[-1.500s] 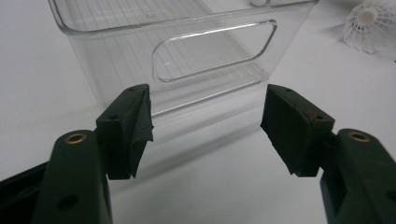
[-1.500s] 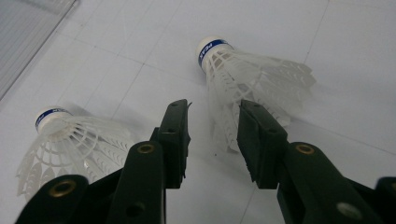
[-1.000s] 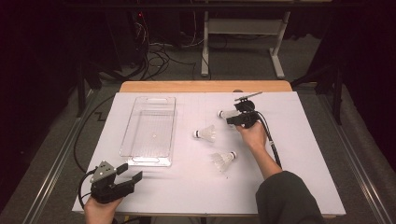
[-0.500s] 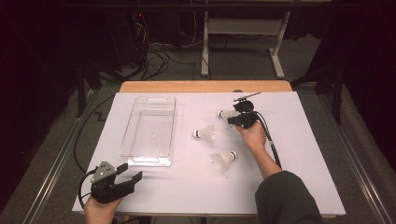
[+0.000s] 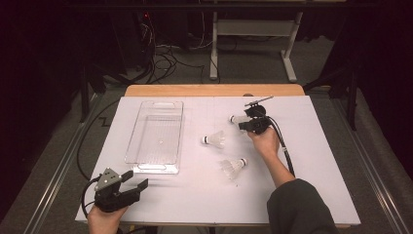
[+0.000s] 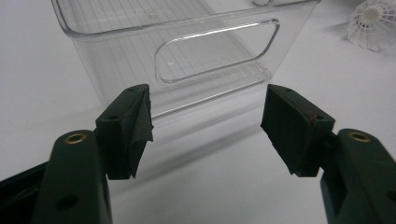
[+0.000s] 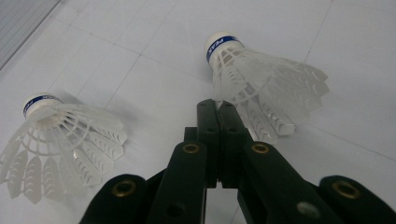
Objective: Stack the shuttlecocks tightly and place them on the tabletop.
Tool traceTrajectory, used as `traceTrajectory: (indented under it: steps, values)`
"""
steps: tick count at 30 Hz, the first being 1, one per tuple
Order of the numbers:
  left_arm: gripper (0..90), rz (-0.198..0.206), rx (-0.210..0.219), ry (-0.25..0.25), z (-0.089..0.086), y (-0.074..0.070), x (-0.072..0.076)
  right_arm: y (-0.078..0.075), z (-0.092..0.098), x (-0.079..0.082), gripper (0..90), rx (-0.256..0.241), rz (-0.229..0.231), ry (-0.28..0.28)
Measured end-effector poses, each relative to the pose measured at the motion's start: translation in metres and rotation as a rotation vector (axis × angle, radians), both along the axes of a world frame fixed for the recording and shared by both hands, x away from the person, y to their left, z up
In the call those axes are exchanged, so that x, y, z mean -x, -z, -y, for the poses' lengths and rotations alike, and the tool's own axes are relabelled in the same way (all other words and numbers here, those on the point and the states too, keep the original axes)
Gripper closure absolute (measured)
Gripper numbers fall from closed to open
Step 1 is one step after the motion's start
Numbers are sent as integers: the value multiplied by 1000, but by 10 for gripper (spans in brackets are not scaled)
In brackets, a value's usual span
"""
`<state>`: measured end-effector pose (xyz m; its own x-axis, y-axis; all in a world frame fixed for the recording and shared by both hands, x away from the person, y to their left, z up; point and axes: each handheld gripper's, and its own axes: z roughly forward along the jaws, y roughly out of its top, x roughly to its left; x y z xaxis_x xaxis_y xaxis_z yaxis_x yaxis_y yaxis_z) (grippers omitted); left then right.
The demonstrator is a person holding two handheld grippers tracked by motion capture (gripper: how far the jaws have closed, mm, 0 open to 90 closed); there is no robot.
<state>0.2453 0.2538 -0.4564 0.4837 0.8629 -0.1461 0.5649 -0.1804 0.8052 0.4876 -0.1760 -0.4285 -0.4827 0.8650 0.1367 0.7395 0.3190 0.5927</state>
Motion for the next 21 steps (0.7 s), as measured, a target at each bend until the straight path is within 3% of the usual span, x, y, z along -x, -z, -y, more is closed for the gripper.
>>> traceTrajectory:
  steps: [11,21]
  values:
    - [339,0,1,2,0,0,0,-6,4,5,900,1,10,-17]
    - [339,1,3,1,0,0,0,-9,12,20,900,-10,25,-43]
